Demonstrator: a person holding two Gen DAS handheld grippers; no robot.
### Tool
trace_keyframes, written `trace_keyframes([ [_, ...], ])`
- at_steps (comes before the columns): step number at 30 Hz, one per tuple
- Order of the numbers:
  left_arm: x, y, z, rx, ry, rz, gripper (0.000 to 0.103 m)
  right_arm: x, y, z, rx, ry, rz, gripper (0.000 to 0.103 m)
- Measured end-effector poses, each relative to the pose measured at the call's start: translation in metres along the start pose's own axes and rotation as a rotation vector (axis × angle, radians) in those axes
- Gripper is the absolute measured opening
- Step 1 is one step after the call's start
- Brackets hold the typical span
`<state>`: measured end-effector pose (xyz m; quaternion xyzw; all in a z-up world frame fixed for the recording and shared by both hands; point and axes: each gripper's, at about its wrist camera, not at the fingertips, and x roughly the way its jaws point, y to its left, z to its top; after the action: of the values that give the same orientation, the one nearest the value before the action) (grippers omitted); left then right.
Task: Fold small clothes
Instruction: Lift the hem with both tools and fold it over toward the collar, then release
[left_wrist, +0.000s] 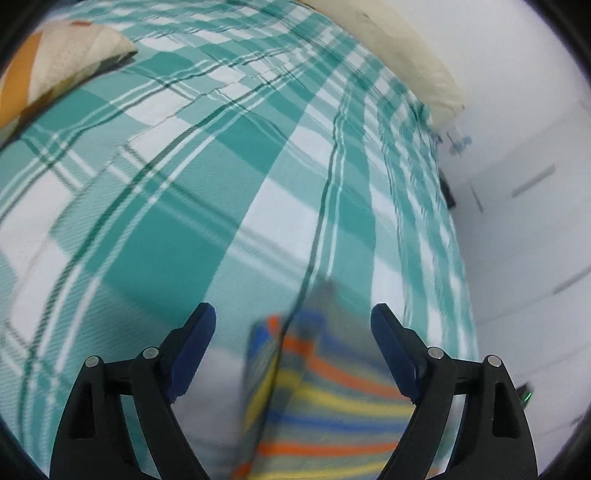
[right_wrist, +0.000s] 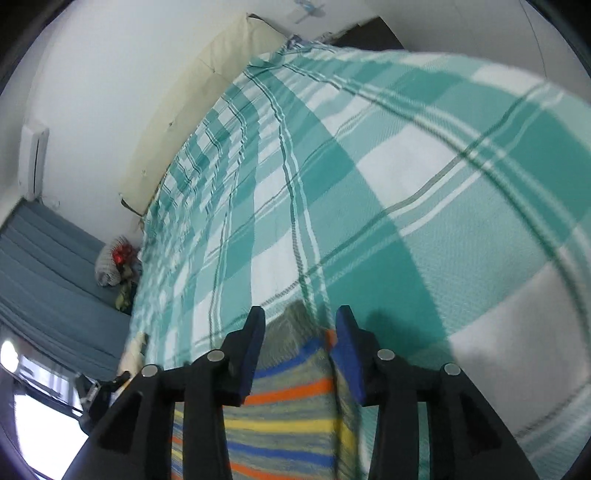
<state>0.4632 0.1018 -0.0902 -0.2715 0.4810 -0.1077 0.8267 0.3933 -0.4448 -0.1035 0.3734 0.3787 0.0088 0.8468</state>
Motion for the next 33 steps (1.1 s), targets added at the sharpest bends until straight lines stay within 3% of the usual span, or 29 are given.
trace_keyframes([
  [4,-0.026,0.011,-0.052,0.124,0.081,0.006,0.086,-0.028,0.002,-0.023,-0.116,0.035,-0.034,0.046],
  [8,-0.042,0.019,-0.115,0.208,0.165,0.005,0.086,-0.058,-0.003,-0.077,-0.218,0.160,0.006,0.048],
  [11,-0.041,0.012,-0.153,0.295,0.209,0.051,0.086,-0.072,-0.006,-0.124,-0.258,0.251,0.032,0.074],
  [14,-0.033,0.004,-0.165,0.316,0.175,0.108,0.085,-0.064,-0.012,-0.155,-0.270,0.304,0.010,0.073],
  [16,-0.032,0.005,-0.164,0.271,0.135,0.109,0.050,-0.053,-0.016,-0.162,-0.224,0.311,0.042,0.050],
  [17,-0.031,0.008,-0.162,0.243,0.143,0.097,0.004,-0.046,-0.017,-0.165,-0.206,0.329,0.040,0.013],
  [19,-0.035,0.014,-0.159,0.174,0.168,0.056,0.004,-0.044,-0.019,-0.167,-0.171,0.354,0.034,0.009],
  [23,-0.066,0.018,-0.163,0.196,0.185,-0.020,0.004,-0.081,-0.003,-0.169,-0.211,0.331,0.062,0.008],
  [25,-0.064,0.020,-0.171,0.232,0.211,0.025,0.004,-0.091,-0.002,-0.173,-0.215,0.339,0.067,0.008],
  [27,-0.041,0.025,-0.182,0.255,0.282,0.076,0.005,-0.082,-0.011,-0.181,-0.238,0.367,-0.011,0.008],
  [29,-0.038,0.027,-0.182,0.248,0.265,0.077,0.009,-0.063,-0.027,-0.192,-0.215,0.401,-0.052,0.008],
  [31,-0.047,0.031,-0.177,0.188,0.261,0.047,0.022,-0.064,-0.030,-0.194,-0.190,0.377,-0.040,0.011],
  [33,-0.068,0.036,-0.172,0.178,0.215,0.091,0.050,-0.073,-0.027,-0.192,-0.166,0.368,-0.025,0.032],
])
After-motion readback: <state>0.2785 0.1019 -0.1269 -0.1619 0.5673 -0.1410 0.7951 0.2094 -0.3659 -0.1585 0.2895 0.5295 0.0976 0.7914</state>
